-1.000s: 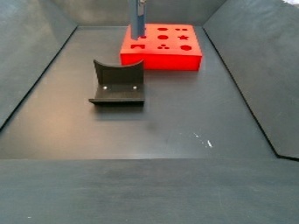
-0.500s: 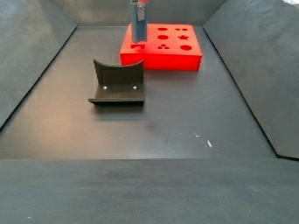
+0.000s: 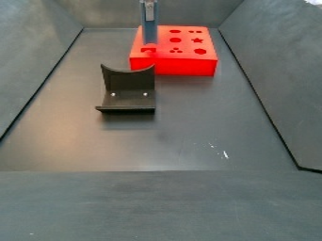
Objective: Insert the arch object.
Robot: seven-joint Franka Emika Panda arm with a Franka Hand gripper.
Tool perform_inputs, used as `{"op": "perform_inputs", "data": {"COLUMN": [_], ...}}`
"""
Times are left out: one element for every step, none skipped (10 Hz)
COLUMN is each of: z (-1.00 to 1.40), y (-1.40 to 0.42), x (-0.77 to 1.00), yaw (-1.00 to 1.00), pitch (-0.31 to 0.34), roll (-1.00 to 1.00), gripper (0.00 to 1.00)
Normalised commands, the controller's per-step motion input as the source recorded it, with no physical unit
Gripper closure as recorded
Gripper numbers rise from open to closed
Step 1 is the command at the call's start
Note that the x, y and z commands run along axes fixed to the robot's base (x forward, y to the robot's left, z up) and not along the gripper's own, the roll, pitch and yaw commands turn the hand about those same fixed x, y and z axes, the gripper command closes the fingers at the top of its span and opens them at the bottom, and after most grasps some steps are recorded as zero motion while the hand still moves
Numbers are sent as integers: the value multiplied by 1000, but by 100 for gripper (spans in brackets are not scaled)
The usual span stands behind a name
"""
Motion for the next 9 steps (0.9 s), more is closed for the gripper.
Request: {"op": "perform_inputs", "data": {"z": [0, 0, 0, 0, 0, -257, -243, -214, -180], "y": [-63, -54, -54, -23, 0, -23, -29, -46, 0], "x": [80, 123, 163, 103, 20, 154, 234, 189, 0], "yaw": [-954, -911, -880, -291, 0, -17, -83, -80, -14], "pitch": [0, 0, 0, 51, 0, -63, -31, -11, 0], "roll": [60, 77, 86, 104, 0, 0, 0, 0, 6], "gripper": [100, 100, 100, 100, 100, 100, 100, 100, 100]}}
